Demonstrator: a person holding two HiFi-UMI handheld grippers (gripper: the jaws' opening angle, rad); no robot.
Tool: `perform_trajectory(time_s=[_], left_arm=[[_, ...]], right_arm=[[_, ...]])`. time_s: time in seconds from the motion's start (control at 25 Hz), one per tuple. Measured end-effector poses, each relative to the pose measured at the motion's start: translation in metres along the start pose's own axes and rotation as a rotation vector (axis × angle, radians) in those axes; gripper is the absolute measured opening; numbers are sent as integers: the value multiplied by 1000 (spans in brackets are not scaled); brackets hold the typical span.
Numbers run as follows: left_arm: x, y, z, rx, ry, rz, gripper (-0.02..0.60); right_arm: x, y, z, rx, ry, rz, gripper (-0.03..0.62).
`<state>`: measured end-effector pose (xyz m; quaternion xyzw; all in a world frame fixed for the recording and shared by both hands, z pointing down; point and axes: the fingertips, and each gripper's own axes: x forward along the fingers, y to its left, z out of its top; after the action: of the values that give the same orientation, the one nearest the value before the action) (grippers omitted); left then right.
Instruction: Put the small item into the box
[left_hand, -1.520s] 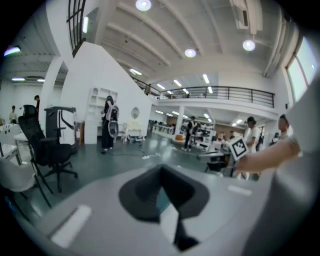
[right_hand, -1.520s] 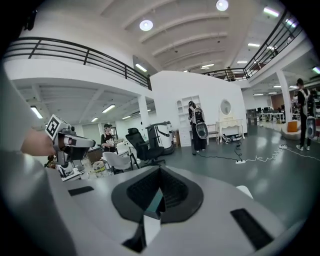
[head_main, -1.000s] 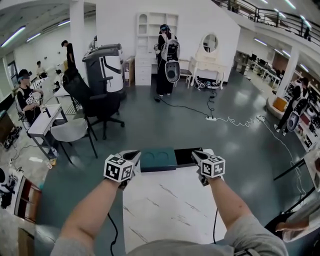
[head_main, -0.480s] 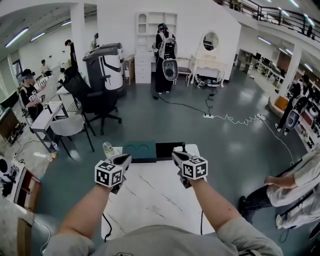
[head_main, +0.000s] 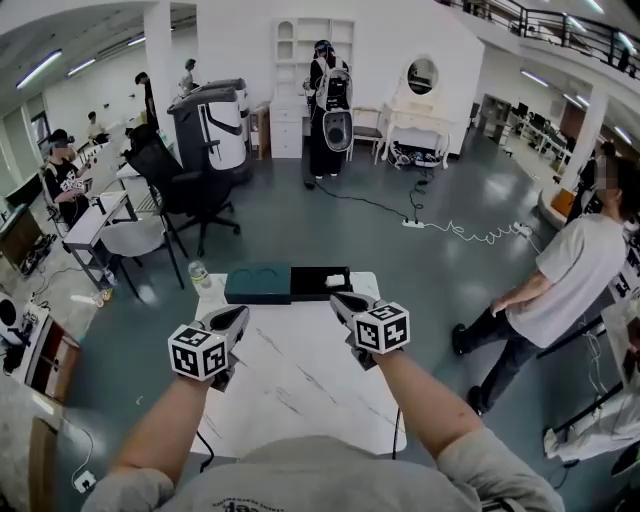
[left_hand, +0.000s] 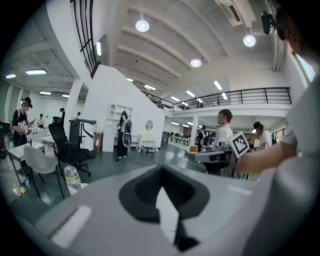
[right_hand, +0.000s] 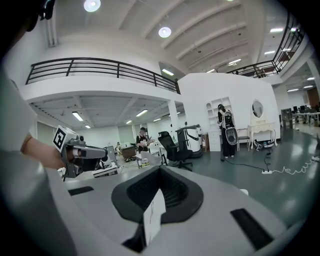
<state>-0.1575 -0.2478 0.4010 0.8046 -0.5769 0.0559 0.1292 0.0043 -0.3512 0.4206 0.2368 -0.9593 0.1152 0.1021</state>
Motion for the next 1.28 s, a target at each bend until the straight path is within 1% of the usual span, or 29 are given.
perform_trajectory(time_s=[0.16,0.32,0.44,0.64,0.92,1.12,1.28], left_arm=[[-16,-23,-13,-61,-15,-4,6],[-29,-31,-10,-49,-18,-21,6],[-43,-31,-3,-46,-37,-44,5],[-66,-21,3,-3,-59,-103,5],[-104,2,7,1,-70,-170,6],[-123,20,8,-3,-91,-193,6],[-134,24,2,3,-107,-218,6]], right_arm=[[-20,8,-7,-6,-15,15,6],[-28,19,-13,6,-17,6,6],[-29,37,-14,9,-9,5,6],[-24,73,-13,-15,-9,-8,6],[-13,113,-6,2,-33,-32,6],[-5,132,-6,-4,-32,-39,6],[-3,141,-11,-3,-35,-44,6]])
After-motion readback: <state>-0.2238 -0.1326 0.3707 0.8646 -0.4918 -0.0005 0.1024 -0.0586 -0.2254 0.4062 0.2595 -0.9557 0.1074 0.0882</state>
